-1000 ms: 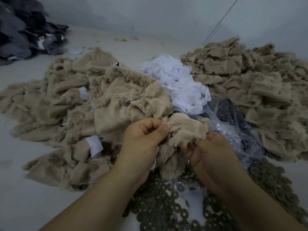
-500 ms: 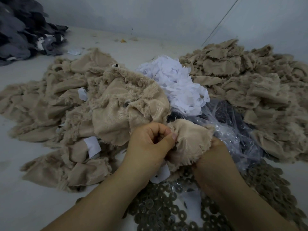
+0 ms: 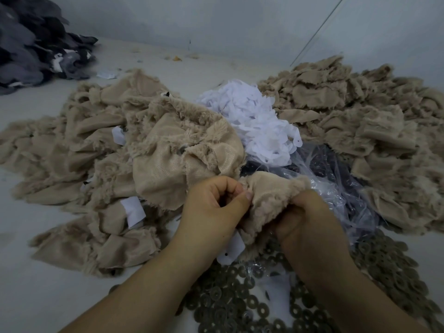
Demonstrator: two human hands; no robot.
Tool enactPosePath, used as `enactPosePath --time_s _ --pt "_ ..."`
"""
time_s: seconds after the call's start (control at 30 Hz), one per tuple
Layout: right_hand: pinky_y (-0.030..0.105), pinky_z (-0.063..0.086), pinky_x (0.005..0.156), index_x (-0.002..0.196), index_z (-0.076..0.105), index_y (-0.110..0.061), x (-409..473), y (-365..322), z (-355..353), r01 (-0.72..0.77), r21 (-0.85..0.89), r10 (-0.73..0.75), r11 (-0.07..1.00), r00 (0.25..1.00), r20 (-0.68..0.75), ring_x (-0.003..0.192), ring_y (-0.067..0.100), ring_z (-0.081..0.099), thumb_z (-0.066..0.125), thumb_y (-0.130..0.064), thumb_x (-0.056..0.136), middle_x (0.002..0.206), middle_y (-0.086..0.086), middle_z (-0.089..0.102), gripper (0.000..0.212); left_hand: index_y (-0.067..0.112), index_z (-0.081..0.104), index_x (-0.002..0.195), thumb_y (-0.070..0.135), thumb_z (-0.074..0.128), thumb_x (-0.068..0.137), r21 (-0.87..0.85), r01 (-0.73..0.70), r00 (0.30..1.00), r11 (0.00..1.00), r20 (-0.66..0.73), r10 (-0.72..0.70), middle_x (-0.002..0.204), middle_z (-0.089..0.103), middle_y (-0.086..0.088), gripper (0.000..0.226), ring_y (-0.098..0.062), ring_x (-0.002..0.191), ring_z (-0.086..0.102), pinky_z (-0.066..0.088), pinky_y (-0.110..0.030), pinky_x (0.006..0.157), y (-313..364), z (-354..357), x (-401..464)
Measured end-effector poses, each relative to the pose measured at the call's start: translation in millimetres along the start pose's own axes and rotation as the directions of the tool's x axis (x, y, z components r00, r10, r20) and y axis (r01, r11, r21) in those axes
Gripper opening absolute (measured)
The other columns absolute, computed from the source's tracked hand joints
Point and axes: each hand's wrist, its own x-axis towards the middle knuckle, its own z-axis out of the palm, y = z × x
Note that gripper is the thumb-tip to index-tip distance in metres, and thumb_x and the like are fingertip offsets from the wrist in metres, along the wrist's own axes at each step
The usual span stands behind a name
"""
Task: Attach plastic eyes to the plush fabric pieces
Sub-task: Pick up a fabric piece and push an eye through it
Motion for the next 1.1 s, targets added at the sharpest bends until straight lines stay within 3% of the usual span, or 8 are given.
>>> enactPosePath --time_s 0.07,0.2,0.37,0.53,0.7,0.8,0.97,1.1 --pt "0.044 0.058 0.086 0.113 0.073 0.001 -5 -4 3 -0.046 0.107 0.041 0.993 0.998 0.05 0.103 0.032 0.071 0.062 -0.035 0.081 0.109 0.023 0.073 0.049 0.01 0.066 0.071 0.011 0.068 0.087 0.034 -0.017 1.0 0.999 -0.017 0.017 0.069 0.063 -0.023 0.016 -0.023 0.058 0.055 0.05 -0.037 0.056 0 -1 0" --pt "0.043 0.064 0.066 0.079 0.077 -0.017 -9 2 0 0.205 -0.494 -0.221 0.845 0.975 0.027 0.076 0.031 0.075 0.085 -0.051 0.066 0.078 0.013 0.076 0.037 0.004 0.066 0.073 0.006 0.068 0.088 0.057 -0.023 1.0 0.998 0.006 0.023 0.065 0.066 -0.02 0.016 -0.038 0.056 0.06 0.054 -0.045 0.052 2 2 -2" --pt "0.054 0.059 0.085 0.086 0.079 -0.011 -7 4 -5 0.183 -0.355 -0.179 0.917 0.983 0.045 0.088 0.037 0.075 0.079 -0.033 0.07 0.09 0.019 0.077 0.027 0.003 0.066 0.073 0.002 0.065 0.09 -0.008 0.03 0.998 1.0 0.051 -0.03 0.064 0.07 -0.011 0.016 -0.025 0.052 0.064 0.056 -0.035 0.05 5 2 -3" --pt "0.049 0.06 0.08 0.091 0.079 -0.007 -4 3 -6 0.142 -0.211 -0.137 0.967 0.99 0.037 0.091 0.038 0.074 0.079 -0.022 0.069 0.097 0.022 0.076 0.027 0.017 0.07 0.065 -0.003 0.064 0.088 -0.09 0.086 0.993 0.992 0.082 -0.079 0.061 0.065 -0.001 0.032 -0.009 0.056 0.058 0.049 -0.019 0.054 5 -2 1" --pt "0.053 0.06 0.08 0.086 0.079 -0.009 -6 4 -5 0.182 -0.326 -0.184 0.928 0.983 0.024 0.086 0.038 0.075 0.083 -0.018 0.078 0.09 0.019 0.077 0.012 0.01 0.068 0.067 0.008 0.068 0.08 0.033 0.003 1.0 0.999 0.011 -0.004 0.059 0.065 -0.004 0.014 -0.015 0.052 0.058 0.05 -0.024 0.05 3 -2 -1" --pt "0.06 0.06 0.075 0.087 0.075 -0.002 -6 5 -5 0.175 -0.376 -0.195 0.91 0.981 -0.016 0.083 0.045 0.073 0.079 -0.023 0.07 0.087 0.024 0.074 0.027 0.01 0.065 0.063 0.01 0.068 0.074 0.151 -0.056 0.997 0.987 -0.047 0.064 0.058 0.065 -0.01 0.012 -0.032 0.052 0.06 0.053 -0.038 0.048 2 1 -2" --pt "0.045 0.062 0.071 0.109 0.07 -0.011 -4 1 -5 0.142 -0.366 -0.175 0.92 0.983 -0.058 0.086 0.032 0.076 0.08 -0.02 0.069 0.096 0.013 0.077 0.042 0.015 0.071 0.086 -0.003 0.074 0.077 0.34 -0.338 0.935 0.877 0.019 0.353 0.079 0.062 0.0 0.02 -0.011 0.07 0.059 0.051 -0.022 0.062 6 0 -2" --pt "0.017 0.055 0.081 0.152 0.034 -0.036 -4 -3 -6 0.187 -0.529 -0.263 0.827 0.962 -0.07 0.121 -0.002 0.055 0.085 -0.021 0.077 0.14 -0.023 0.046 0.091 0.016 0.076 0.085 -0.001 0.067 0.076 0.364 -0.377 0.917 0.852 0.021 0.398 0.084 0.068 0.004 0.021 -0.005 0.081 0.064 0.05 -0.013 0.07 7 3 -4"
